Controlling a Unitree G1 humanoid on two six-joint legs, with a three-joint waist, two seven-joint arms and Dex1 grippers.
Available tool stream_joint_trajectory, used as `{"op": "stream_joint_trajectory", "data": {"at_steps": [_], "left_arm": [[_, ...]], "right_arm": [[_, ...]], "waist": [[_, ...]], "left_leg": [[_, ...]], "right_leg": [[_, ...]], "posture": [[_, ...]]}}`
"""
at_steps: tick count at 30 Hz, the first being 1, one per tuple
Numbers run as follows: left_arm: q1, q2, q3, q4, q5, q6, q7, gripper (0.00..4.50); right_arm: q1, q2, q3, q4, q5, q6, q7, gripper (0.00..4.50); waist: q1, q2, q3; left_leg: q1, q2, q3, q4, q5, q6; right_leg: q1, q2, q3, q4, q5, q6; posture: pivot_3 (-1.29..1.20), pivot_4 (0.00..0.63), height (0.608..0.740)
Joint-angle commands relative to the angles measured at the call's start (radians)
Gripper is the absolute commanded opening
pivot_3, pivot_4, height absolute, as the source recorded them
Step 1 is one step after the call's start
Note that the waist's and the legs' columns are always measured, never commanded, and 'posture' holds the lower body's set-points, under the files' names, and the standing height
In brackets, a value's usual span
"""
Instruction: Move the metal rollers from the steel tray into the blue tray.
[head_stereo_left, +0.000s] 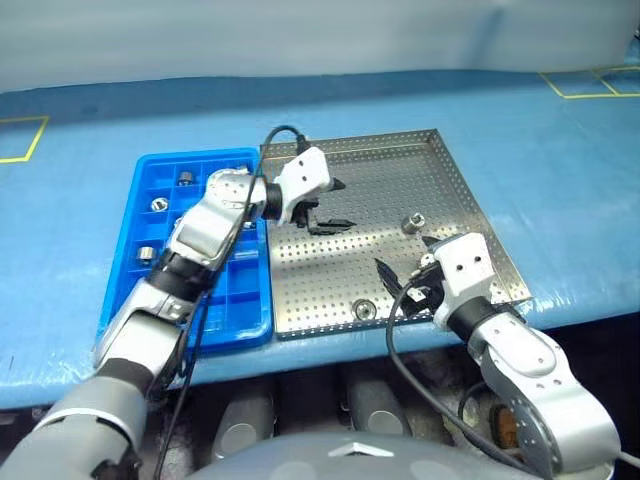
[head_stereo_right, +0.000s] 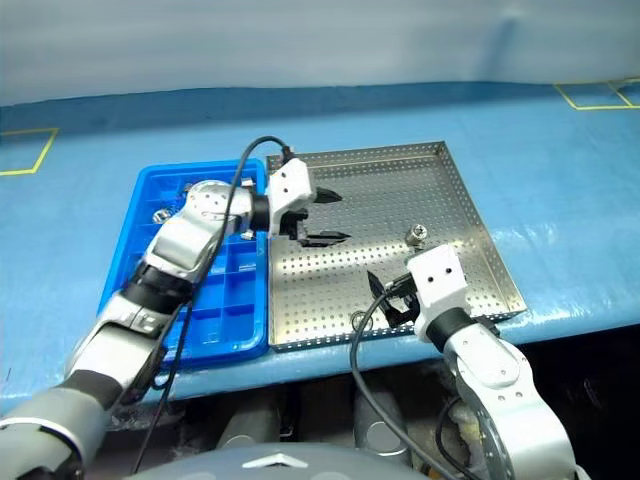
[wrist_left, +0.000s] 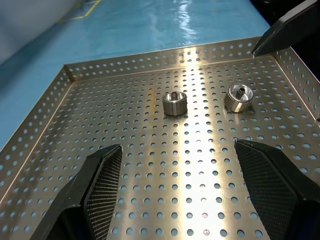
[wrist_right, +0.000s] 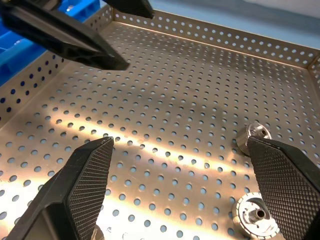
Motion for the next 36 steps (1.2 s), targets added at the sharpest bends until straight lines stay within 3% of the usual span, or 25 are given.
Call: {"op": "stream_joint_trajectory", "data": {"at_steps": [1, 10, 16, 26, 36], "left_arm": [[-0.129, -0.077, -0.028, 0.206, 0.073, -0.106, -0.003, 3.93], [-0.283, -0.236, -0.027, 0.625, 0.203, -0.339, 0.053, 3.93], [-0.306, -0.324, -0.032, 0.795, 0.305, -0.395, 0.223, 3.93], [-0.324, -0.396, 0.061, 0.896, 0.332, -0.350, 0.502, 3.93], [-0.308, -0.421, 0.083, 0.926, 0.352, -0.245, 0.515, 3.93]], "right_arm": [[0.027, 0.013, -0.003, -0.050, -0.002, -0.028, -0.040, 4.50], [0.103, 0.044, 0.047, -0.050, -0.005, -0.104, -0.125, 4.50], [0.108, 0.057, 0.077, -0.050, -0.006, -0.107, -0.151, 4.50], [0.105, 0.058, 0.087, -0.050, -0.005, -0.104, -0.166, 4.50], [0.103, 0.064, 0.088, -0.050, -0.008, -0.103, -0.170, 4.50]], "waist": [[-0.015, 0.000, 0.000], [-0.114, 0.000, 0.000], [-0.154, 0.000, 0.000], [-0.200, 0.000, 0.000], [-0.218, 0.000, 0.000]], "left_leg": [[0.000, 0.000, 0.002, 0.002, -0.001, 0.002], [-0.001, -0.001, 0.010, 0.005, -0.006, 0.010], [-0.002, -0.002, 0.011, 0.005, -0.007, 0.011], [-0.002, -0.002, 0.011, 0.006, -0.007, 0.011], [-0.002, -0.003, 0.011, 0.006, -0.007, 0.011]], "right_leg": [[0.000, 0.000, 0.002, 0.000, 0.001, 0.002], [-0.001, -0.002, 0.011, -0.003, 0.002, 0.010], [-0.001, -0.003, 0.011, -0.002, 0.001, 0.012], [-0.001, -0.004, 0.011, -0.003, 0.001, 0.014], [-0.001, -0.004, 0.011, -0.002, 0.001, 0.014]], "posture": [[-0.33, 0.150, 0.740], [-0.39, 0.150, 0.740], [-0.39, 0.150, 0.740], [-0.40, 0.150, 0.740], [-0.41, 0.150, 0.740]]}}
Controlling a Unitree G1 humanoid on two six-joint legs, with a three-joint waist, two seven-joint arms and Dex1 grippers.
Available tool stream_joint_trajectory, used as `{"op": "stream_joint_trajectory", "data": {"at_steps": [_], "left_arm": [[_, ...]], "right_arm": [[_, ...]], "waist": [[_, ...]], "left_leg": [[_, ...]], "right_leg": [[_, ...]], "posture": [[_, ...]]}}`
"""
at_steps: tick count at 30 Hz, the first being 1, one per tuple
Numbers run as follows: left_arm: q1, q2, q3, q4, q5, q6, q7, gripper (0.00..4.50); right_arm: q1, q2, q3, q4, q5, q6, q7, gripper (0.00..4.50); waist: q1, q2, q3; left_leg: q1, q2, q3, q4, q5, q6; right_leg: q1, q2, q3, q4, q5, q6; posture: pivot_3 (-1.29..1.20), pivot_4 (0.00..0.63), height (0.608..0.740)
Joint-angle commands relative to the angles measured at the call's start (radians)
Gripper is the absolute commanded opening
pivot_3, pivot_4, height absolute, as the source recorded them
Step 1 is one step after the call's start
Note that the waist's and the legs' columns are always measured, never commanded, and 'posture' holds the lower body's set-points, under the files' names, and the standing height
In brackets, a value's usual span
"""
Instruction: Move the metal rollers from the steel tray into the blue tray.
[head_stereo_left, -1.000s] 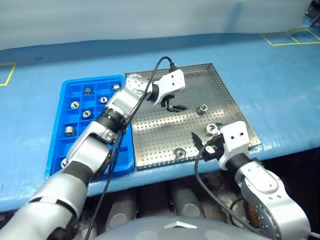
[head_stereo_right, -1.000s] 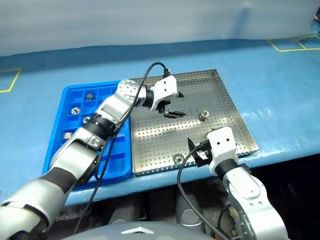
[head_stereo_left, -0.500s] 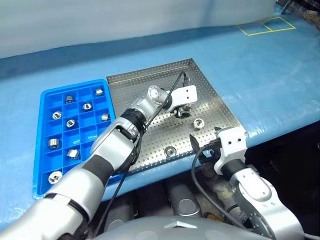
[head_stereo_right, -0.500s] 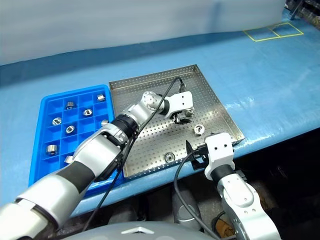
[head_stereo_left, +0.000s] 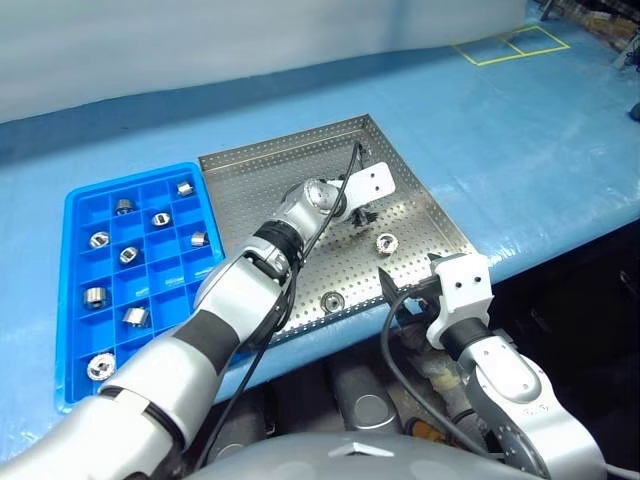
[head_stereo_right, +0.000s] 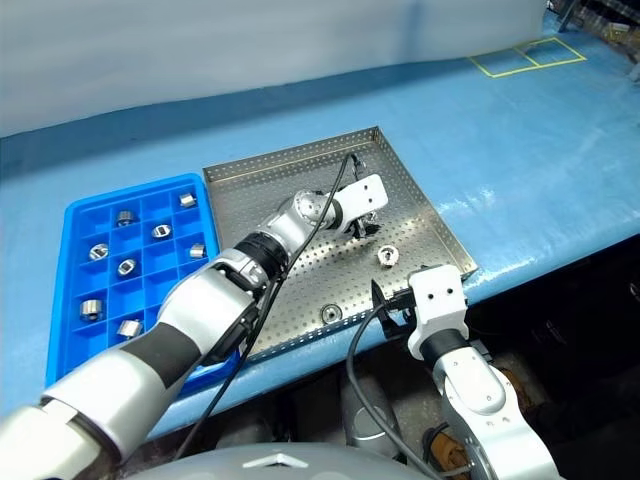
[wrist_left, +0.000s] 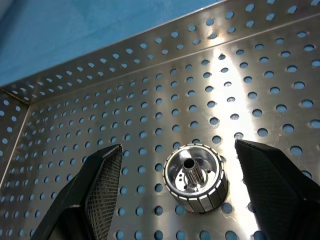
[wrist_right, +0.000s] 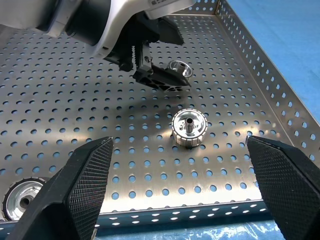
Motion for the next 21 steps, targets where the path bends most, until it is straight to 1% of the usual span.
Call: {"op": "stream_joint_trajectory", "data": {"at_steps": [1, 4, 5, 7, 11, 12, 18, 21], "left_arm": [[-0.005, -0.016, 0.025, -0.002, 0.003, 0.032, 0.020, 3.93], [0.005, -0.025, 0.051, -0.002, -0.012, 0.054, 0.029, 3.93], [0.008, -0.028, 0.062, -0.002, -0.019, 0.063, 0.031, 3.76], [0.012, -0.028, 0.075, -0.004, -0.020, 0.070, 0.033, 3.32], [0.018, -0.029, 0.124, -0.010, -0.038, 0.078, 0.042, 1.99], [0.017, -0.027, 0.137, -0.012, -0.045, 0.077, 0.050, 1.73], [0.010, -0.011, 0.192, -0.024, -0.075, 0.058, 0.059, 1.73], [-0.002, 0.015, 0.222, -0.049, -0.097, 0.041, 0.027, 1.73]], "right_arm": [[-0.008, 0.004, -0.002, -0.050, -0.002, -0.015, -0.006, 4.50], [-0.007, 0.004, -0.003, -0.050, -0.004, -0.016, -0.006, 4.50], [-0.006, 0.003, -0.005, -0.050, -0.004, -0.017, -0.006, 4.50], [-0.007, 0.004, -0.005, -0.050, -0.005, -0.015, -0.007, 4.50], [-0.009, 0.004, -0.006, -0.050, -0.005, -0.012, -0.007, 4.50], [-0.011, 0.005, -0.005, -0.050, -0.004, -0.011, -0.006, 4.50], [-0.035, 0.002, -0.001, -0.042, -0.002, 0.002, 0.004, 4.50], [-0.052, 0.000, 0.002, -0.036, 0.001, 0.006, 0.011, 4.50]], "waist": [[0.000, 0.000, 0.000], [0.000, 0.000, 0.000], [0.000, 0.000, 0.000], [0.000, 0.000, 0.000], [0.000, 0.000, 0.000], [0.000, 0.000, 0.000], [0.003, 0.000, 0.000], [0.004, 0.000, 0.000]], "left_leg": [[0.000, 0.000, 0.000, 0.000, 0.000, 0.000], [0.000, 0.000, 0.000, 0.000, 0.000, 0.000], [0.000, 0.000, 0.000, 0.000, 0.000, 0.000], [0.000, 0.000, 0.000, 0.000, 0.000, 0.000], [0.000, 0.000, 0.000, 0.000, 0.000, 0.000], [0.000, 0.000, 0.000, 0.000, 0.000, 0.000], [0.000, 0.000, 0.000, 0.000, 0.000, 0.000], [0.000, 0.000, 0.000, 0.000, 0.000, 0.000]], "right_leg": [[0.000, 0.000, 0.000, 0.000, 0.000, 0.000], [0.000, 0.000, 0.000, 0.000, 0.000, 0.000], [0.000, 0.000, 0.000, 0.000, 0.000, 0.000], [0.000, 0.000, 0.000, 0.000, 0.000, 0.000], [0.000, 0.000, 0.000, 0.000, 0.000, 0.000], [0.000, 0.000, 0.000, 0.000, 0.000, 0.000], [0.000, 0.000, 0.000, 0.000, 0.000, 0.000], [0.000, 0.000, 0.000, 0.001, 0.000, 0.000]], "posture": [[-0.41, 0.150, 0.740], [-0.41, 0.150, 0.740], [-0.41, 0.150, 0.740], [-0.41, 0.150, 0.740], [-0.40, 0.150, 0.740], [-0.40, 0.150, 0.740], [-0.37, 0.150, 0.740], [-0.35, 0.150, 0.740]]}}
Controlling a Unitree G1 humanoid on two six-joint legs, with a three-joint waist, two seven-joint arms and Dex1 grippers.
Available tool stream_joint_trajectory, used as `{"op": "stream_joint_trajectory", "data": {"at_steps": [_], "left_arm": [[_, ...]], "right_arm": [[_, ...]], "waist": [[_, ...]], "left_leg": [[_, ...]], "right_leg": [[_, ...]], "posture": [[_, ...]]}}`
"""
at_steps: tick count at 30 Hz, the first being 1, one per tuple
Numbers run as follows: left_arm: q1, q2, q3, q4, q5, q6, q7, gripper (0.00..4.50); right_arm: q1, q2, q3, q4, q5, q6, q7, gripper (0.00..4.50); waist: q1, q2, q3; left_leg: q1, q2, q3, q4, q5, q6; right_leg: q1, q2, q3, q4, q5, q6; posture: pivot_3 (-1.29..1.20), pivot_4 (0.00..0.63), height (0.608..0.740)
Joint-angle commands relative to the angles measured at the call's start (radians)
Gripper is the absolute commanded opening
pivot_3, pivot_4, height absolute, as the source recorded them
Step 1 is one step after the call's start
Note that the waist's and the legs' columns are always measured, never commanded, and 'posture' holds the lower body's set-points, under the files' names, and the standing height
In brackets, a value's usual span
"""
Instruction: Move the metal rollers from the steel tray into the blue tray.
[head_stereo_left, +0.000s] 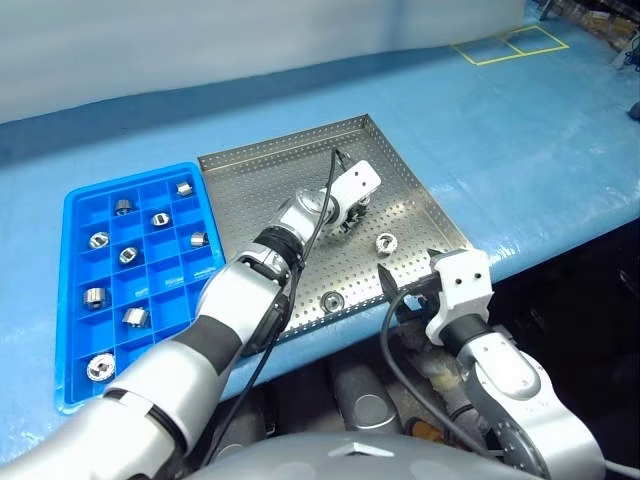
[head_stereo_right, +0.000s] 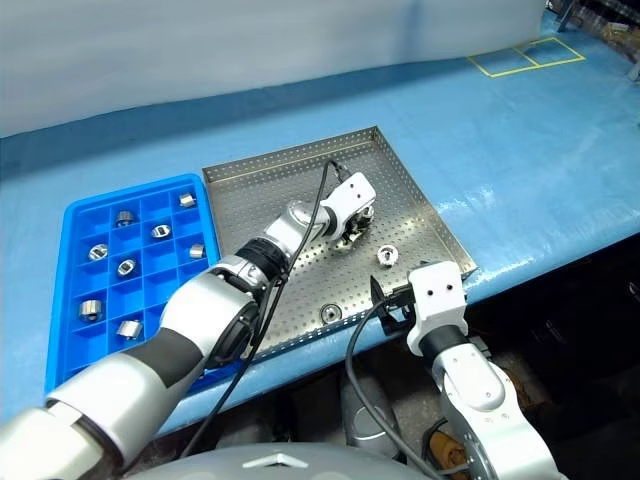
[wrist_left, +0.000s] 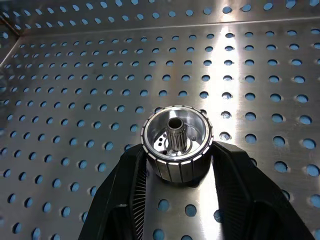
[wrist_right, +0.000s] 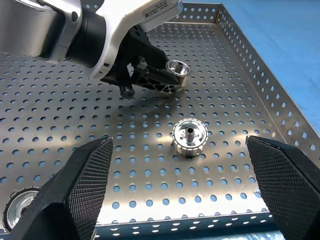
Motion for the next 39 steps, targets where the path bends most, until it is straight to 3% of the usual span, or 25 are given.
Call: {"op": "stream_joint_trajectory", "data": {"at_steps": [1, 7, 12, 18, 22, 28, 32, 39], "left_arm": [[-0.035, 0.033, 0.043, -0.064, -0.044, -0.043, -0.048, 1.73], [0.006, 0.156, 0.093, -0.285, -0.129, -0.011, -0.199, 1.73], [0.183, 0.325, 0.110, -0.804, -0.200, 0.183, -0.313, 1.73], [0.420, 0.577, 0.167, -1.333, -0.257, 0.420, -0.370, 1.73], [0.583, 0.715, 0.255, -1.558, -0.301, 0.530, -0.365, 1.73], [0.808, 0.823, 0.327, -1.754, -0.363, 0.665, -0.355, 1.73], [0.921, 0.858, 0.329, -1.815, -0.367, 0.704, -0.330, 1.73], [0.982, 0.860, 0.275, -1.779, -0.364, 0.703, -0.296, 1.73]], "right_arm": [[-0.024, 0.000, 0.003, -0.034, 0.003, 0.002, 0.007, 4.50], [-0.109, -0.003, 0.048, 0.009, 0.011, 0.017, 0.031, 4.50], [-0.271, 0.004, 0.108, 0.090, 0.037, 0.038, 0.085, 4.50], [-0.456, -0.001, 0.189, 0.224, 0.058, 0.038, 0.167, 4.50], [-0.544, 0.010, 0.254, 0.311, 0.065, 0.014, 0.222, 4.50], [-0.622, 0.042, 0.340, 0.432, 0.055, -0.042, 0.290, 4.50], [-0.640, 0.061, 0.371, 0.489, 0.046, -0.077, 0.316, 4.50], [-0.629, 0.064, 0.376, 0.503, 0.035, -0.091, 0.325, 4.50]], "waist": [[0.002, 0.000, 0.000], [0.016, 0.000, 0.000], [0.044, 0.002, 0.000], [0.143, 0.002, 0.000], [0.227, 0.003, 0.000], [0.320, 0.002, 0.000], [0.335, 0.001, 0.000], [0.341, 0.001, 0.000]], "left_leg": [[0.000, 0.000, 0.000, 0.000, 0.000, 0.000], [0.000, 0.000, 0.000, 0.001, 0.000, 0.000], [0.002, 0.001, 0.001, -0.001, 0.000, 0.000], [0.001, 0.002, 0.001, -0.002, 0.001, -0.003], [0.002, 0.002, 0.000, -0.002, 0.001, -0.004], [0.001, -0.001, -0.006, 0.000, 0.001, -0.004], [0.002, -0.002, -0.006, -0.001, 0.001, -0.005], [0.004, 0.001, -0.008, -0.002, 0.005, -0.010]], "right_leg": [[0.000, 0.000, 0.000, 0.000, 0.000, 0.000], [-0.001, 0.000, 0.001, 0.002, 0.000, 0.000], [-0.002, 0.001, 0.003, 0.003, 0.000, -0.001], [-0.005, 0.004, 0.006, 0.005, 0.004, -0.007], [-0.005, 0.004, 0.005, 0.003, 0.005, -0.010], [-0.004, 0.001, -0.001, 0.000, 0.005, -0.010], [-0.004, 0.000, -0.002, 0.000, 0.005, -0.011], [-0.001, 0.005, -0.004, 0.002, 0.004, -0.013]], "posture": [[-0.34, 0.150, 0.740], [-0.27, 0.150, 0.740], [-0.16, 0.150, 0.740], [-0.02, 0.150, 0.740], [0.05, 0.150, 0.740], [0.13, 0.150, 0.740], [0.14, 0.150, 0.740], [0.14, 0.150, 0.740]]}}
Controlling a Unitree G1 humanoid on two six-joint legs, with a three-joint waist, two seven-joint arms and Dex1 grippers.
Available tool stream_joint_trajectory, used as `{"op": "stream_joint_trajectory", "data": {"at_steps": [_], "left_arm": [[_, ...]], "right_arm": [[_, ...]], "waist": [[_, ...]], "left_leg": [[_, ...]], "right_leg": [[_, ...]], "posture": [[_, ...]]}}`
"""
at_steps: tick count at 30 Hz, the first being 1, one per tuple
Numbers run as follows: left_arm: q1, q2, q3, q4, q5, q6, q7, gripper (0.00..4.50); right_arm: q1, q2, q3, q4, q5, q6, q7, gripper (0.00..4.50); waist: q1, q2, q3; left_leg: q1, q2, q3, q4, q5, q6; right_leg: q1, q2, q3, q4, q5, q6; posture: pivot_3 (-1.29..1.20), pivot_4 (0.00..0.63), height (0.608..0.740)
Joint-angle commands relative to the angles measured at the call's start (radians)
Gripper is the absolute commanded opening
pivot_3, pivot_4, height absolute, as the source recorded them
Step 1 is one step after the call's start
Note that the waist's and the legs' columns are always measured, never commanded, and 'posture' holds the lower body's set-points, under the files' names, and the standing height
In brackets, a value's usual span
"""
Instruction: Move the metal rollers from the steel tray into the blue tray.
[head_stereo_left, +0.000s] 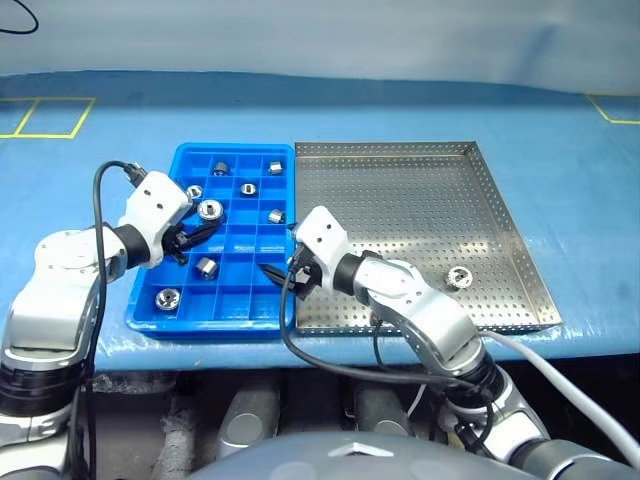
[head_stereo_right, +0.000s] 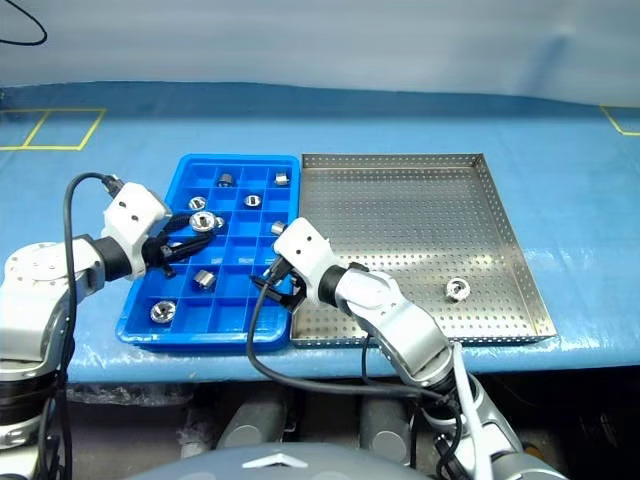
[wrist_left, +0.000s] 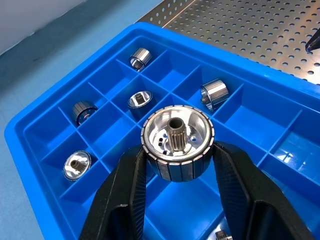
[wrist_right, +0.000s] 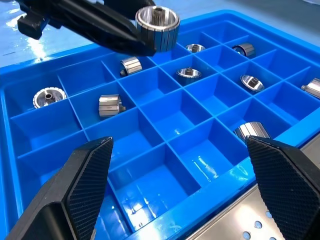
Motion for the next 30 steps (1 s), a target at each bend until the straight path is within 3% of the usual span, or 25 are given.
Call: {"op": "stream_joint_trajectory", "data": {"at_steps": [1, 15, 30], "left_arm": [[-0.006, 0.007, -0.024, 0.004, 0.003, -0.023, 0.024, 1.73], [-0.133, -0.026, -0.172, 0.210, 0.022, -0.062, 0.054, 1.73], [-0.144, 0.041, -0.192, 0.201, 0.013, -0.025, 0.010, 1.73]], "right_arm": [[0.000, 0.007, -0.008, -0.022, -0.004, -0.020, 0.003, 4.50], [0.074, -0.015, -0.045, -0.090, -0.018, 0.012, -0.053, 4.50], [0.109, -0.004, -0.066, -0.123, -0.025, 0.031, -0.091, 4.50]], "waist": [[-0.001, 0.000, 0.000], [-0.022, 0.000, 0.000], [-0.055, 0.000, 0.000]], "left_leg": [[0.000, 0.001, 0.000, 0.000, 0.000, -0.001], [0.000, 0.002, 0.001, -0.003, 0.002, -0.002], [0.000, 0.002, 0.001, -0.004, 0.002, -0.002]], "right_leg": [[0.000, 0.001, 0.000, 0.000, 0.000, 0.000], [-0.001, 0.002, 0.000, 0.001, 0.001, -0.004], [-0.001, 0.001, 0.000, 0.000, 0.000, -0.003]], "posture": [[0.14, 0.150, 0.740], [0.03, 0.150, 0.740], [-0.01, 0.150, 0.740]]}}
